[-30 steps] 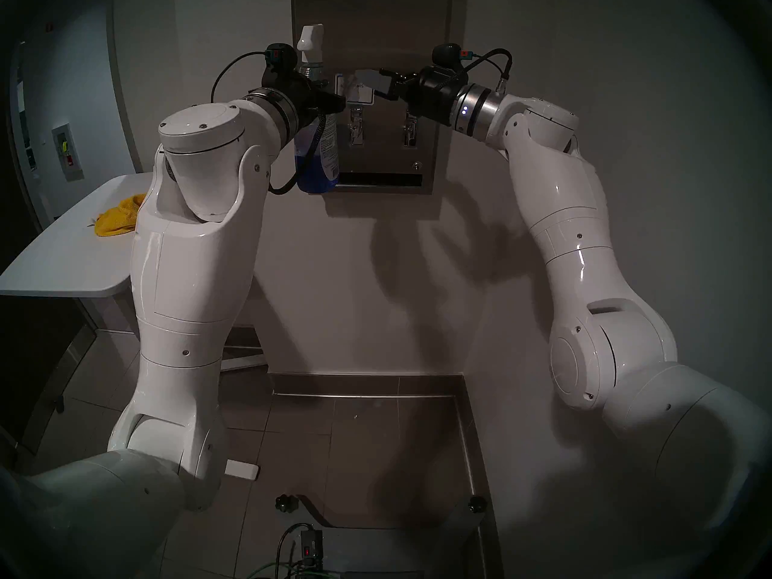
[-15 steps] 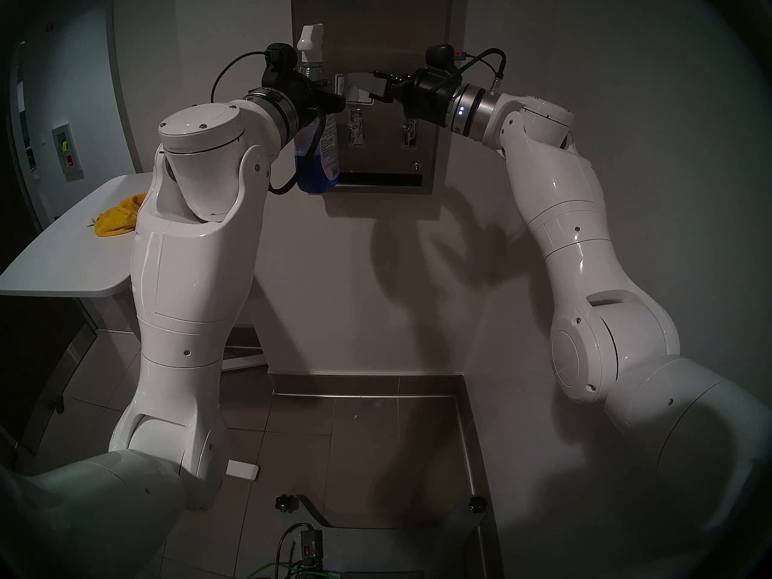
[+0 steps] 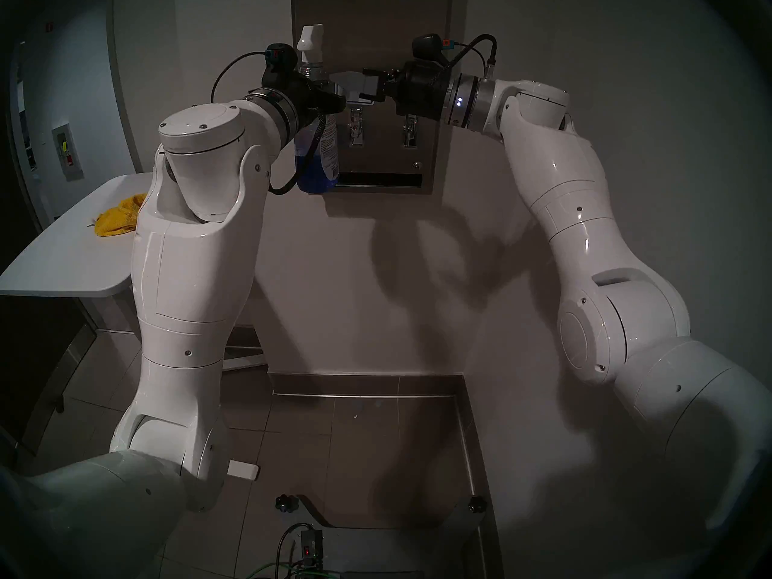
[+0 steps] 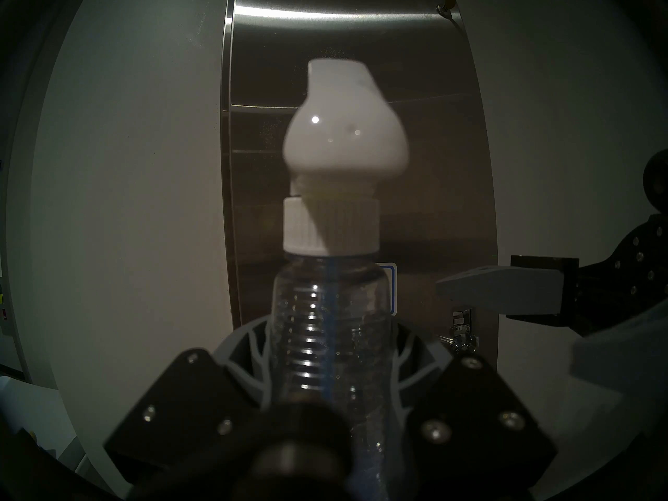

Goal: Pick up the cleaner bottle and spray the cleaner onto the surface

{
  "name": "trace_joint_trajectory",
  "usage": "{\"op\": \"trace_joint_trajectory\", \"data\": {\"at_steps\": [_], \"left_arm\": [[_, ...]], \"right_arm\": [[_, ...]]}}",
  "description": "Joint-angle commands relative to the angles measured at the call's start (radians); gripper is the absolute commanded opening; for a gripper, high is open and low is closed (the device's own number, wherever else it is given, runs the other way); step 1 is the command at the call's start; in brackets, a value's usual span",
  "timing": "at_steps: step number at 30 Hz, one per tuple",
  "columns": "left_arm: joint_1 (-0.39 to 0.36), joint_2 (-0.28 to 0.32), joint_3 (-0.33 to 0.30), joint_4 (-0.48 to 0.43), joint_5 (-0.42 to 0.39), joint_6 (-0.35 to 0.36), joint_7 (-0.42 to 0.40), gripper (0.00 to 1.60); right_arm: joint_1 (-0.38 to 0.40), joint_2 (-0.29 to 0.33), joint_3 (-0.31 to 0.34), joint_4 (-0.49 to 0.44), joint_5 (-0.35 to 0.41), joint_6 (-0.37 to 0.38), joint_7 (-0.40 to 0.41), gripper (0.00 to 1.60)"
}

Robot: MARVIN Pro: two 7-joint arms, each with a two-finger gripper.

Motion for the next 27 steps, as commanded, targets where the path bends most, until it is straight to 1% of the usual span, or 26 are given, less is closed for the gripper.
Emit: {"op": "trace_joint_trajectory", "data": {"at_steps": [1,5,7,13,21,27], "left_arm": [[-0.056,-0.006,-0.012,-0.039,0.003,-0.033,0.001,0.00],[-0.056,-0.007,-0.013,-0.039,0.005,-0.033,-0.001,0.00],[-0.055,-0.008,-0.013,-0.039,0.006,-0.032,-0.002,0.00],[-0.055,-0.010,-0.015,-0.039,0.009,-0.031,-0.005,0.00],[-0.055,-0.013,-0.017,-0.039,0.014,-0.032,-0.009,0.00],[-0.055,-0.015,-0.018,-0.039,0.018,-0.034,-0.012,0.00]], "right_arm": [[0.095,-0.007,0.005,0.033,0.021,-0.019,0.071,1.60],[0.113,-0.015,0.002,0.065,0.022,-0.041,0.099,1.60],[0.119,-0.025,0.011,0.079,0.029,-0.059,0.107,1.60],[0.137,-0.048,0.031,0.109,0.035,-0.117,0.105,1.60],[0.147,-0.083,0.039,0.142,0.053,-0.186,0.154,1.60],[0.162,-0.095,0.043,0.174,0.059,-0.235,0.190,1.60]]}}
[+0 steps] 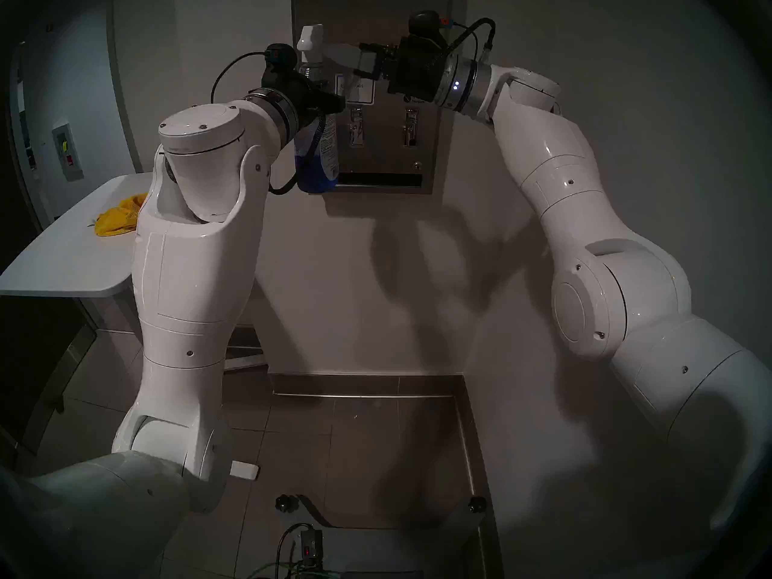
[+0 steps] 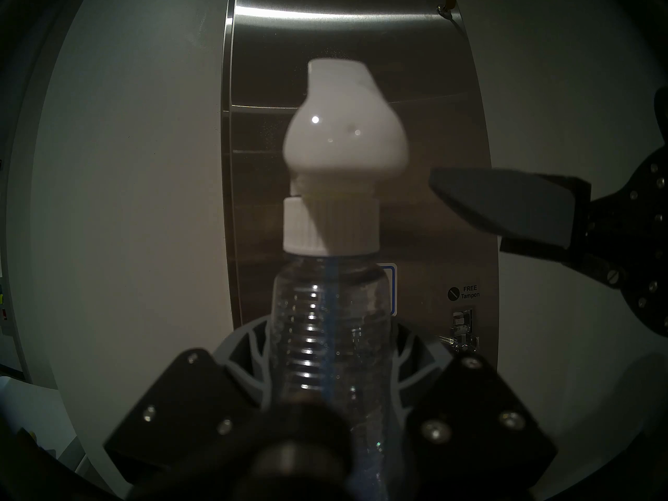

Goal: Pick up the cleaner bottle and spray the cleaner onto the surface

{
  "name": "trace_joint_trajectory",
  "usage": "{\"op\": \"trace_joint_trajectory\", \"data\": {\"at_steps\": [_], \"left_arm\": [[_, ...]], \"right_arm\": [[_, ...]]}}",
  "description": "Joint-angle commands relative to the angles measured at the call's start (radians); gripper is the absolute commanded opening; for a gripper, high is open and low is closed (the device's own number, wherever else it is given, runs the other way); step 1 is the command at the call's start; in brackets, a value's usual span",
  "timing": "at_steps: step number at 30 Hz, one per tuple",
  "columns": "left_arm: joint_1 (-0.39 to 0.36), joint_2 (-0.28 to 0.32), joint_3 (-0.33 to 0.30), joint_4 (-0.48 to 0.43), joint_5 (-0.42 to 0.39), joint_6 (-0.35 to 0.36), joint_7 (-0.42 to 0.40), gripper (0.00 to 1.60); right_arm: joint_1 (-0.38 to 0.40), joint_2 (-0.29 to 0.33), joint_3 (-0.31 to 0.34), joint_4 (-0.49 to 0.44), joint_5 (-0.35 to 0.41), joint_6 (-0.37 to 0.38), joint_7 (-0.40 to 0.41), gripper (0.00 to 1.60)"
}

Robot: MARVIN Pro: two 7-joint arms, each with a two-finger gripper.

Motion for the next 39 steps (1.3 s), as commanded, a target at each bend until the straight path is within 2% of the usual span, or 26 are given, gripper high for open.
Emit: {"op": "trace_joint_trajectory", "data": {"at_steps": [1,9,16,24,32,39], "left_arm": [[-0.056,-0.006,-0.011,-0.039,0.002,-0.034,0.001,0.00],[-0.056,-0.009,-0.013,-0.038,0.007,-0.036,-0.003,0.00],[-0.056,-0.012,-0.015,-0.039,0.011,-0.034,-0.006,0.00],[-0.055,-0.015,-0.017,-0.039,0.016,-0.033,-0.010,0.00],[-0.055,-0.017,-0.018,-0.038,0.019,-0.034,-0.013,0.00],[-0.055,-0.020,-0.019,-0.038,0.023,-0.036,-0.016,0.00]], "right_arm": [[0.067,-0.029,0.020,0.020,0.026,-0.058,0.039,1.60],[0.089,-0.031,0.035,0.105,0.039,-0.091,0.087,1.60],[0.110,-0.032,0.052,0.162,0.038,-0.137,0.094,1.60],[0.129,-0.039,0.033,0.169,-0.014,-0.215,0.029,1.60],[0.134,-0.050,0.030,0.170,-0.048,-0.242,-0.016,1.60],[0.146,-0.053,0.034,0.211,-0.082,-0.256,-0.075,1.60]]}}
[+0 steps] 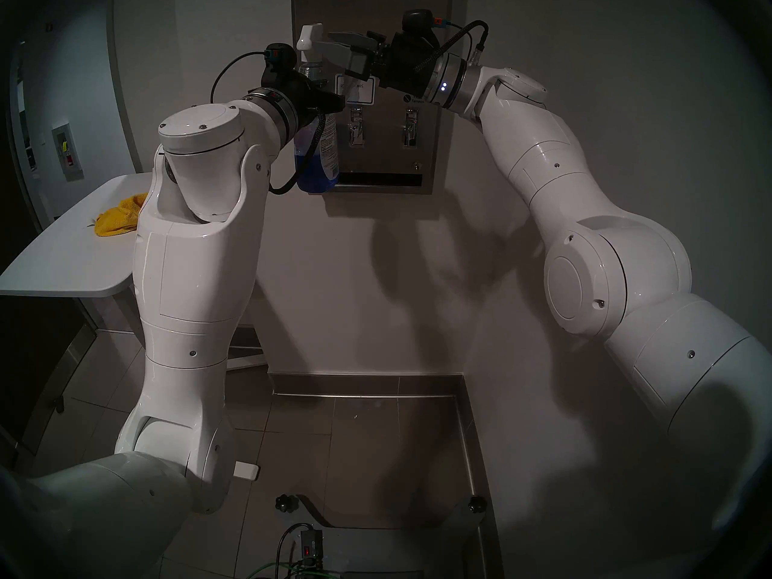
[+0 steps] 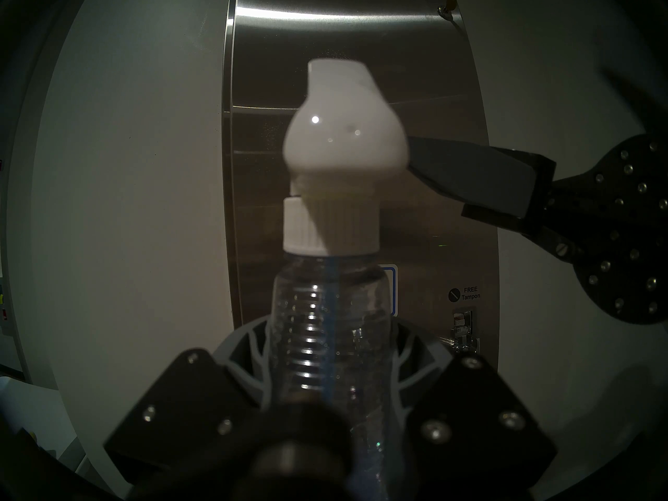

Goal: Pick up the cleaner bottle and spray the cleaner onto the surface

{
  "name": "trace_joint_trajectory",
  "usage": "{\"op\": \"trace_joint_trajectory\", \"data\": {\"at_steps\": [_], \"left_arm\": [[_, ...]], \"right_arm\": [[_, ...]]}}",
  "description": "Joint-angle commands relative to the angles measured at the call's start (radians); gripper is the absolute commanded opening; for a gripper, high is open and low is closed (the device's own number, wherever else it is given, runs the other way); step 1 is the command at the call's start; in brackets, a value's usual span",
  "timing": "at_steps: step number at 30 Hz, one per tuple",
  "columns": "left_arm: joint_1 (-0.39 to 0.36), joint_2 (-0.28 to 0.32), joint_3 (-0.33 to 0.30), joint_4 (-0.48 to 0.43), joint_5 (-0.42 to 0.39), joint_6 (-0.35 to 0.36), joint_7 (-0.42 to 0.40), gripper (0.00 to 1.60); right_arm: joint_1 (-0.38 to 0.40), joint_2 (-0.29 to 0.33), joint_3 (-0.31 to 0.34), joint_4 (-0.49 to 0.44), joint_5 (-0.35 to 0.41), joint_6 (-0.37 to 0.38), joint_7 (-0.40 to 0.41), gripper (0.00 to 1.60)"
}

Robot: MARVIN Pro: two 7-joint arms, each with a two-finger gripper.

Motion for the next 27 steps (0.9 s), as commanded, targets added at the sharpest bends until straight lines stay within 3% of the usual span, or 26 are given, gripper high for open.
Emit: {"op": "trace_joint_trajectory", "data": {"at_steps": [1,27], "left_arm": [[-0.056,-0.006,-0.011,-0.039,0.002,-0.036,0.000,0.00],[-0.055,-0.015,-0.016,-0.039,0.016,-0.032,-0.012,0.00]], "right_arm": [[0.061,-0.009,0.009,0.022,-0.014,-0.014,-0.065,1.60],[0.136,-0.038,0.025,0.157,-0.022,-0.024,-0.027,1.60]]}}
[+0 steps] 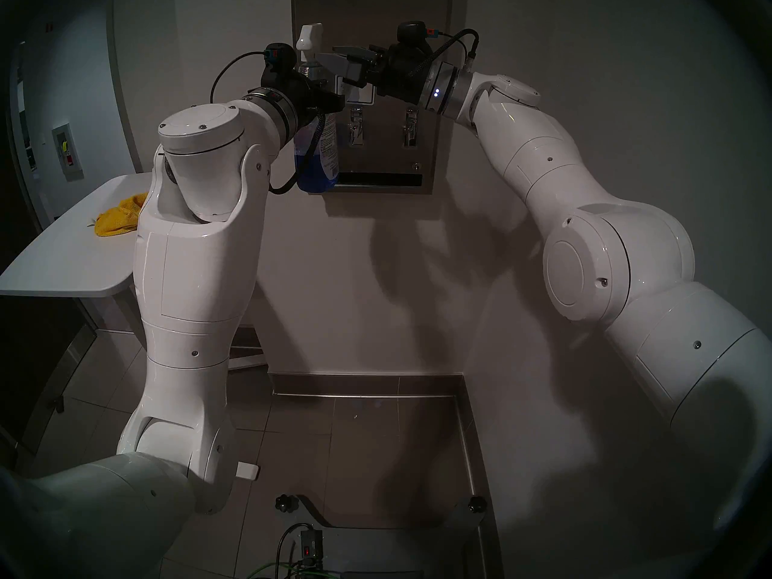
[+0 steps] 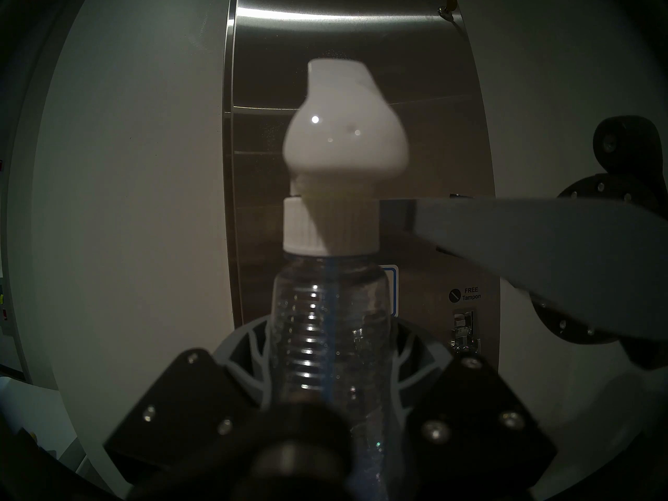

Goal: Pick up the cleaner bottle and spray the cleaner onto the surface

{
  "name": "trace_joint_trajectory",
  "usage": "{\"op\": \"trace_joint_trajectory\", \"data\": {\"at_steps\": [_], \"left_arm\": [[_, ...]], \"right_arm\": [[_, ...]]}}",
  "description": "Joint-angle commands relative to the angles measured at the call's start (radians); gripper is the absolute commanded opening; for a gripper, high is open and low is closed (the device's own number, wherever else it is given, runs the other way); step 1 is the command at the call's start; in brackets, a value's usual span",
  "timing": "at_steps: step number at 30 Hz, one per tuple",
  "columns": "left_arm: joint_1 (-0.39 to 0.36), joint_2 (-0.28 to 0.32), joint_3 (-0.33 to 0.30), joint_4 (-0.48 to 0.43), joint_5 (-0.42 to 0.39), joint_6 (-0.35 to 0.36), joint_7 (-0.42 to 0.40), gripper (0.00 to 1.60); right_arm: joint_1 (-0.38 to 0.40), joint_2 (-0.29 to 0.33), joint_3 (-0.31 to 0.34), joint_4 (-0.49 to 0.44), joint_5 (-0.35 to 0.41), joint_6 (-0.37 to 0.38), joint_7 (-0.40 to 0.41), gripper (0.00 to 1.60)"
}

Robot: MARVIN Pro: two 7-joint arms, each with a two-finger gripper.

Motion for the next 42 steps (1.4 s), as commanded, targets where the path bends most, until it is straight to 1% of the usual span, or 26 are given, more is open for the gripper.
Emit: {"op": "trace_joint_trajectory", "data": {"at_steps": [1,7,13,17,18,24,42], "left_arm": [[-0.056,-0.006,-0.010,-0.039,0.001,-0.032,0.000,0.00],[-0.056,-0.008,-0.011,-0.039,0.004,-0.032,-0.002,0.00],[-0.055,-0.011,-0.012,-0.039,0.008,-0.032,-0.005,0.00],[-0.055,-0.012,-0.013,-0.039,0.010,-0.031,-0.007,0.00],[-0.055,-0.012,-0.013,-0.039,0.011,-0.031,-0.007,0.00],[-0.055,-0.014,-0.014,-0.039,0.013,-0.031,-0.009,0.00],[-0.054,-0.020,-0.018,-0.039,0.023,-0.029,-0.017,0.00]], "right_arm": [[0.078,-0.019,0.011,0.018,0.012,-0.004,0.004,1.60],[0.090,-0.029,0.013,0.050,0.011,-0.013,0.003,1.60],[0.108,-0.038,0.010,0.101,-0.001,-0.043,-0.031,1.60],[0.108,-0.039,0.011,0.107,-0.002,-0.052,-0.041,1.60],[0.121,-0.040,0.009,0.127,-0.003,-0.056,-0.039,1.60],[0.128,-0.044,0.005,0.142,-0.006,-0.067,-0.040,1.60],[0.159,-0.103,-0.005,0.192,-0.013,-0.086,-0.051,1.60]]}}
